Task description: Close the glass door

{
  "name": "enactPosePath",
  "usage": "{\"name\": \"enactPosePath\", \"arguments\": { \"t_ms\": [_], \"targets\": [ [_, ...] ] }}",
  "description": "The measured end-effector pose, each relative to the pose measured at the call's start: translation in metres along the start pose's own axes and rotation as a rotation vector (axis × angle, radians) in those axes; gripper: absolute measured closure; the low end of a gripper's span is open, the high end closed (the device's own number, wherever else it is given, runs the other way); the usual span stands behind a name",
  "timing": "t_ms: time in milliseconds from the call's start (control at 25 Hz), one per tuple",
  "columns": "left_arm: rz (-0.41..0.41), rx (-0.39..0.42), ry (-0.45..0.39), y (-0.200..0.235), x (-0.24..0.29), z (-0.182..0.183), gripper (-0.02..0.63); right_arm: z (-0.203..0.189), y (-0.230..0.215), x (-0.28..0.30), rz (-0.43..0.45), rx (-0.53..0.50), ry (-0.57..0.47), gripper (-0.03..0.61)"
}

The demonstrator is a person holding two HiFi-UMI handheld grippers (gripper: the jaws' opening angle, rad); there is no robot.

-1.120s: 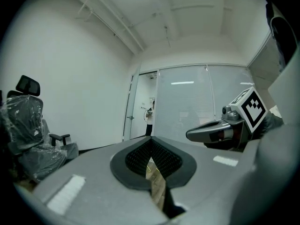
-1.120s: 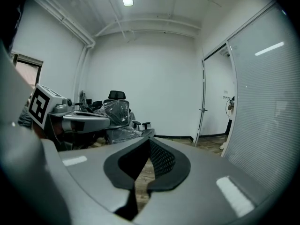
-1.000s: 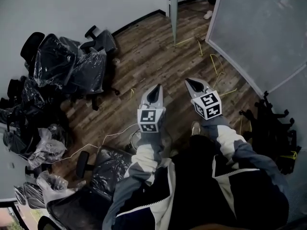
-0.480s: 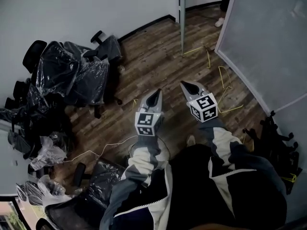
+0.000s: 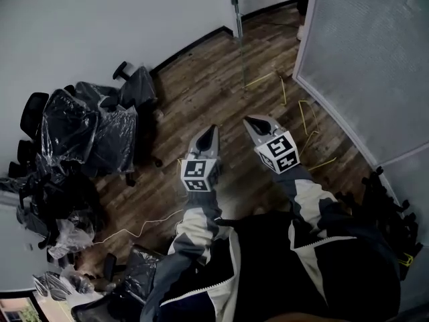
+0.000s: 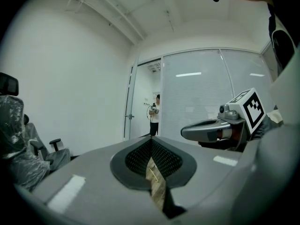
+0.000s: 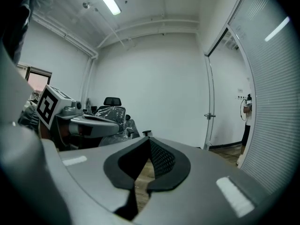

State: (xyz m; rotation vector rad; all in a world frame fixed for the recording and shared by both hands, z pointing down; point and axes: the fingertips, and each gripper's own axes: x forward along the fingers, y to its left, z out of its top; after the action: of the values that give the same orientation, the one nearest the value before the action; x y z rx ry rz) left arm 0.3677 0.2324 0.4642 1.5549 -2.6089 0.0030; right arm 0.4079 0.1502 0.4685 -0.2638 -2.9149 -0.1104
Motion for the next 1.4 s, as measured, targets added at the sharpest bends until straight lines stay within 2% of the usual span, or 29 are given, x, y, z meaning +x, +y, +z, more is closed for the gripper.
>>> {"name": "enactPosePath", "arguments": {
  "t_ms": [200,440,560,760,1040,1160,1400],
  "targets": [
    [-0.002,0.010,0.024,0.002,0.038,0.003,0.607,-0.001,-0.029,0.014,0.012,0.010,-0.004,0.574],
    [-0.017,-0.005,0.022,0.030,0.079,0.002,0.607,0.003,-0.055,0.049,-0.004,0.031,-0.011,0.574],
    [-0.038,-0.009,0.010,0.051,0.104,0.003,0.607,0.008,-0.072,0.071,-0.033,0.028,-0.015,0.574],
    [-0.120,0.000,0.003,0.092,0.147,0.009,0.607,0.027,-0.097,0.122,-0.107,0.004,-0.009,0.574],
    [-0.187,0.013,-0.045,0.170,0.196,0.037,0.607,0.063,-0.122,0.207,-0.193,-0.003,-0.031,0.574],
    [-0.225,0.019,-0.036,0.187,0.209,0.032,0.607,0.067,-0.126,0.235,-0.215,-0.001,-0.026,0.574],
    [-0.229,-0.005,-0.033,0.221,0.234,0.030,0.607,0.072,-0.143,0.275,-0.223,0.001,-0.015,0.574]
  ]
}}
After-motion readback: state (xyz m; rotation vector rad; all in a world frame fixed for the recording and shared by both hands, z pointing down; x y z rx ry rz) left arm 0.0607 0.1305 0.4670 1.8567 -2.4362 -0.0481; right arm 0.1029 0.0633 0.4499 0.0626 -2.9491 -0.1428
